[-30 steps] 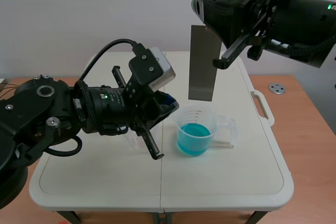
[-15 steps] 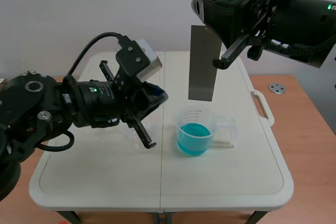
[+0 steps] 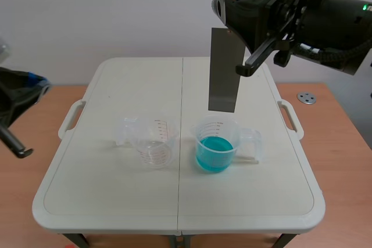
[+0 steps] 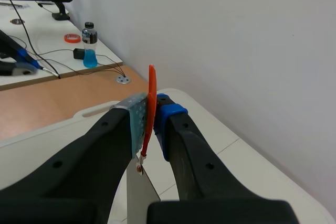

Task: Hold the metal plate by the orange handle, dip it into the blue solution, take it out and point at it, then put the plate back in the beaker on the left.
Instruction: 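Point at the plate with the left hand, then lower the plate into the blue solution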

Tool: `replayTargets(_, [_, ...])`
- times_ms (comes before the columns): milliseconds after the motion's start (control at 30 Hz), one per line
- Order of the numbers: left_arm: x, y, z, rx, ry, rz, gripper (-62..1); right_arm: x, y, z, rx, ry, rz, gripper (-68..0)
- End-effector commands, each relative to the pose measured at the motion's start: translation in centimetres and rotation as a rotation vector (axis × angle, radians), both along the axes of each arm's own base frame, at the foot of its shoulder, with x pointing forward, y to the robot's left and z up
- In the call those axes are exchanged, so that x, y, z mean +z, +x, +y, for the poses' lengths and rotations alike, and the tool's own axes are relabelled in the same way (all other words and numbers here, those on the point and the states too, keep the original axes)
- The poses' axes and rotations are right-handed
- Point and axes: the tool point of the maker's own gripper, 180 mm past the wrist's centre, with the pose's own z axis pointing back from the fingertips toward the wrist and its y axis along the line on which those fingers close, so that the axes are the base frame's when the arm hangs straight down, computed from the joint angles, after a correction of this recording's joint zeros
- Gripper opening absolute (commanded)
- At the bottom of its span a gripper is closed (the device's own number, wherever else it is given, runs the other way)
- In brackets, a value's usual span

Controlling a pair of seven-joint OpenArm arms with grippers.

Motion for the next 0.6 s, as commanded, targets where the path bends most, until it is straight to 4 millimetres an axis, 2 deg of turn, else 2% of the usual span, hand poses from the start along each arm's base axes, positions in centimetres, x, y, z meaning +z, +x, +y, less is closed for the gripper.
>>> replayTargets(0, [-0.4,-1.3,0.9,0.019,0.003,0.014,-59.0,1.0,0.2,-0.3,-0.003,0.023,-0.026,-66.4])
replayTargets(133, [-2.6,-5.1,5.0,0.121,0.077,0.104,-59.0,1.0,0.2,-0.3,-0.003,0.022,-0.026,-66.4])
replayTargets(300, [-5.5,-10.7,7.7,0.190,0.135,0.242,-59.0,1.0,0.2,-0.3,-0.003,0.023,-0.026,-66.4])
replayTargets(433, [-7.9,-15.3,7.6,0.195,0.126,0.388,-59.0,1.0,0.2,-0.3,-0.003,0.022,-0.026,-66.4])
replayTargets(567, [-9.6,-18.7,7.2,0.199,0.089,0.487,-59.0,1.0,0.2,-0.3,-0.003,0.023,-0.026,-66.4])
